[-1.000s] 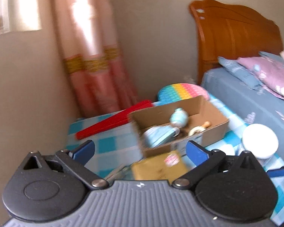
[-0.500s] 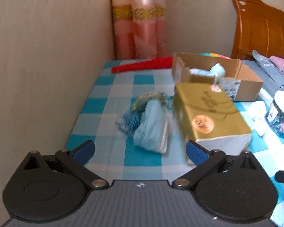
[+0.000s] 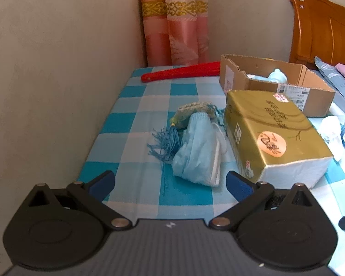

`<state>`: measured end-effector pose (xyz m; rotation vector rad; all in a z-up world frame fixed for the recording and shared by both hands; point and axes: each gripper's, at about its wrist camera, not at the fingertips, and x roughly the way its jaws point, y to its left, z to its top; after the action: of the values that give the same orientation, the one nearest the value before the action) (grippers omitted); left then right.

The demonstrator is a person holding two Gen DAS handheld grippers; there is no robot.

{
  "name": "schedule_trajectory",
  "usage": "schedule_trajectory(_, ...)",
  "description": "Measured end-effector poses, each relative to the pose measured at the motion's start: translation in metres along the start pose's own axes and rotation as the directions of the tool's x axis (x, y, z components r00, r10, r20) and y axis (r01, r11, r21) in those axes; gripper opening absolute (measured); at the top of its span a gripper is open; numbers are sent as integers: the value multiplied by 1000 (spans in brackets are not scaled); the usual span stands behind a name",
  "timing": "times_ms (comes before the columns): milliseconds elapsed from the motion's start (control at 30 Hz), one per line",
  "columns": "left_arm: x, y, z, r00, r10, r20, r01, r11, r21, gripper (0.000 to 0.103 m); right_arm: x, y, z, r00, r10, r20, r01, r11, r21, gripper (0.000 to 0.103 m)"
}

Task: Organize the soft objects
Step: 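Grasp the blue face mask with the left tool while the right tool grasps the beige cloth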

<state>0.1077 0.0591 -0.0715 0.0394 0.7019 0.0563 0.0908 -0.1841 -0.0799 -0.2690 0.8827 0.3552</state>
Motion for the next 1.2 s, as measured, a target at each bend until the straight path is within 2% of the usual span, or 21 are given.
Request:
schedule_trajectory(67, 0, -3, 1, 1000, 8, 19, -8, 1000, 12, 96, 3, 0, 1, 1000, 8, 1, -8, 1000, -6, 103)
schedule_trajectory(133, 2, -6, 2, 999, 20, 27, -21, 999, 35, 80, 5, 0, 2, 1000, 16, 2, -16, 1000, -7, 103)
schedule_trajectory(200, 4, -8, 4, 1000, 2, 23, -3, 999, 39, 70, 6, 1, 4, 1000, 21, 5, -21, 1000, -11, 103)
schedule_trajectory(267, 7, -8, 4, 1000, -20, 15, 19, 999, 25, 68, 8, 1, 5, 1000, 26, 6, -25, 1000, -11, 103)
schedule_trajectory(433, 14, -12, 6, 999, -42, 10, 42, 999, 16, 53, 10, 1, 6, 999, 35, 8, -35, 999, -8, 103)
schedule_trajectory(767, 24, -16, 9, 998, -63, 6, 63, 997, 41, 50, 2, 3, 13, 996, 63, 61, -60, 997, -57, 103)
schedule_trajectory(833, 25, -16, 9, 998, -69, 2, 69, 997, 47, 40, 1, 4, 14, 996, 68, 66, -63, 996, -69, 103)
schedule_trajectory(933, 25, -15, 9, 997, -82, -6, 82, 996, 40, 31, 1, 4, 16, 995, 66, 72, -61, 995, -79, 103)
schedule_trajectory(1033, 20, -12, 8, 997, -83, -2, 83, 996, 33, 28, 0, 4, 16, 995, 68, 79, -61, 994, -88, 102)
schedule_trajectory(1200, 5, -5, 2, 997, -76, -13, 76, 997, 24, 28, 1, 3, 21, 994, 71, 82, -60, 990, -131, 93)
